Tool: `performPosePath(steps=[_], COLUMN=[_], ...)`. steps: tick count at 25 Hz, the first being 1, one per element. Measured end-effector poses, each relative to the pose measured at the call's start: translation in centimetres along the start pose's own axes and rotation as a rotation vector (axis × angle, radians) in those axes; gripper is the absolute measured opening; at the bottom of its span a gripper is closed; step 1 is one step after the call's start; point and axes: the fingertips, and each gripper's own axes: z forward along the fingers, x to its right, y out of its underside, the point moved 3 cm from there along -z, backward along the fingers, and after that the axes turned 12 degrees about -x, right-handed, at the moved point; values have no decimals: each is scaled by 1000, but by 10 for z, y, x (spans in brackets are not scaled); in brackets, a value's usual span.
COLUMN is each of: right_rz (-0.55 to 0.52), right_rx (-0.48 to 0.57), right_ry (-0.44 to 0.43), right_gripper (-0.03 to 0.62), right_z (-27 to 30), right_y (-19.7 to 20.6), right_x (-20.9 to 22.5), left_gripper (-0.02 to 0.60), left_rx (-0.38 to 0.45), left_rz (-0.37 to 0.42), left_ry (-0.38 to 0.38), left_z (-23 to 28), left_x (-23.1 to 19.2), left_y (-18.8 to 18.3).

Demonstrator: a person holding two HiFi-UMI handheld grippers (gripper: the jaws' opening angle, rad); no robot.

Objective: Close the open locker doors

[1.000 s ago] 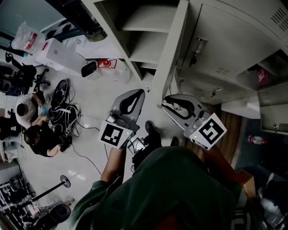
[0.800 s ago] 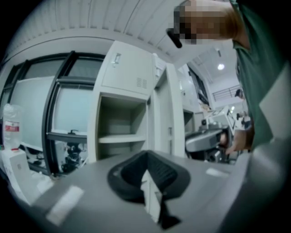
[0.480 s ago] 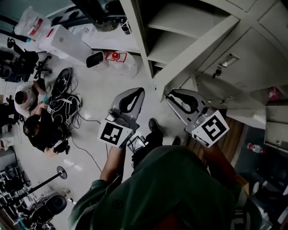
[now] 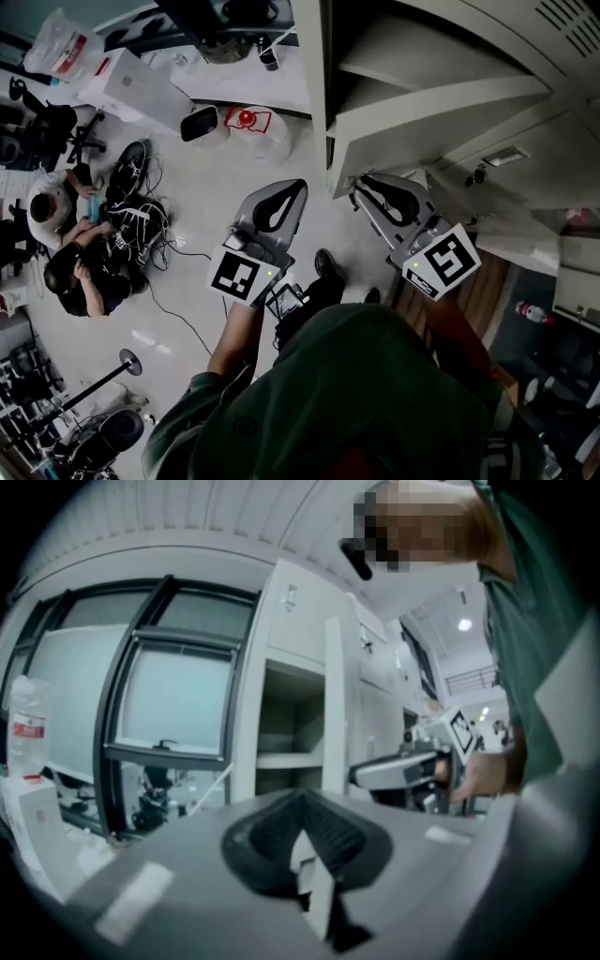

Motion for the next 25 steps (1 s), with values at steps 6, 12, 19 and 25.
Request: performPosePath(steps=[6,12,19,25], right_rz=[21,44,56,60], right_rx=[-3,-2,3,4], right_ry=[61,123,188,235], right_gripper=[52,52,52,48], right_z=[24,47,56,64], right_y=[-7,-14,-15,-21], right_x=[20,52,76,98], left_gripper=[-2,-2,-2,-2], left_rx=[-3,-4,0,-1], left_rz=[0,5,8,-3], left_ry=[33,74,102,111], left_z=[11,31,45,54], left_x=[-26,-49,-57,-67], left_y=[-1,-1,0,-2])
